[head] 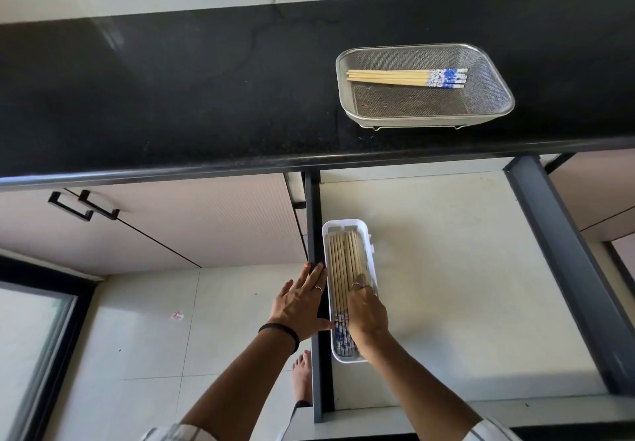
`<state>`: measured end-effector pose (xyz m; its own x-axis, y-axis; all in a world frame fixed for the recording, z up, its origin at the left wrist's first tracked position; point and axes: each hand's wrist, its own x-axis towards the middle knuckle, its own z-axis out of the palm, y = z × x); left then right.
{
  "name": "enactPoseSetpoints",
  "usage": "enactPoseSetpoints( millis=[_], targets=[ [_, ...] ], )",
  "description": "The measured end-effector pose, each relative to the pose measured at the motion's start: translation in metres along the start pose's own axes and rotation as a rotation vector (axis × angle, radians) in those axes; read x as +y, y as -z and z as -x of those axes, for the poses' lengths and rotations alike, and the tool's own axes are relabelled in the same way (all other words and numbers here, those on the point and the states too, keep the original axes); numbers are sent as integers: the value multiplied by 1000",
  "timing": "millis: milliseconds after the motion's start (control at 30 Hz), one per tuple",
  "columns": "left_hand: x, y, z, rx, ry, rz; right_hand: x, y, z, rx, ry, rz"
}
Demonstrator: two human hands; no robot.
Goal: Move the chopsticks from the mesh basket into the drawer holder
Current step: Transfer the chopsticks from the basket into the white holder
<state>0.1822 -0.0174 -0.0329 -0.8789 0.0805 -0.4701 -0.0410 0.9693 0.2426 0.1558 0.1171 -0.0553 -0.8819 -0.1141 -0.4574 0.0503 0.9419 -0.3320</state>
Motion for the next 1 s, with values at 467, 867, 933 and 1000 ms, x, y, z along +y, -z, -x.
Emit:
enactPoseSetpoints(
  millis=[467,867,933,1000],
  targets=[
    [-2,0,1,12,-16,16,6,3,-7,-2,110,-24],
    [1,2,1,0,-12,10,5,-16,-1,-236,237,-3],
    [2,1,1,-2,-3,13,10,-18,0,-230,231,18],
    [3,1,1,-3,8,15,15,-19,1,-191,186,21]
  ],
)
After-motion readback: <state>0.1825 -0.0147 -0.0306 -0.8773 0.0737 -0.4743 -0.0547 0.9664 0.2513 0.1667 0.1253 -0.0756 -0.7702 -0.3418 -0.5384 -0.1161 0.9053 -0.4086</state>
